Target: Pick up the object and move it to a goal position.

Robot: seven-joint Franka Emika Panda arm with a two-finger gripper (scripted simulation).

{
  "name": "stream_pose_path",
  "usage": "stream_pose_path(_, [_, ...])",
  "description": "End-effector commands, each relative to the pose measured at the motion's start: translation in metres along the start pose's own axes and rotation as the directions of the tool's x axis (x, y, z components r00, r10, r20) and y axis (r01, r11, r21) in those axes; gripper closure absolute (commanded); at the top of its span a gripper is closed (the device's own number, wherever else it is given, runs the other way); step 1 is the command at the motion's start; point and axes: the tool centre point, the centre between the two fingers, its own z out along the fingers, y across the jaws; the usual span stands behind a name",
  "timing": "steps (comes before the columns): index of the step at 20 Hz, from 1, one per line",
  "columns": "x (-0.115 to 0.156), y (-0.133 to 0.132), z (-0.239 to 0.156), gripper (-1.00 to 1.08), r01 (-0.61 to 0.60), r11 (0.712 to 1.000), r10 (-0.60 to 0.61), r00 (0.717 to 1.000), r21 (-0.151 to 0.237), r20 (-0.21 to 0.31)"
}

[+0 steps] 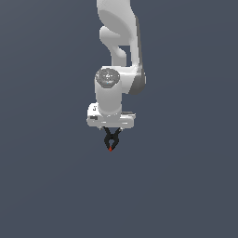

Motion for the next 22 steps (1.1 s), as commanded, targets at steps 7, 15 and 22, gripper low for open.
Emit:
stream_pose_path(7, [-0.009, 0.0, 0.036, -0.92, -0.031, 0.999, 0.032, 0.999, 0.016, -0.029])
stream_pose_path(15, [-0.015, 0.001, 0.055, -0.92, -0.05, 0.998, 0.051, 0.998, 0.024, -0.046])
stream_pose_path(22, [-0.015, 0.001, 0.059, -0.92, -0.051, 0.998, 0.052, 0.998, 0.025, -0.046])
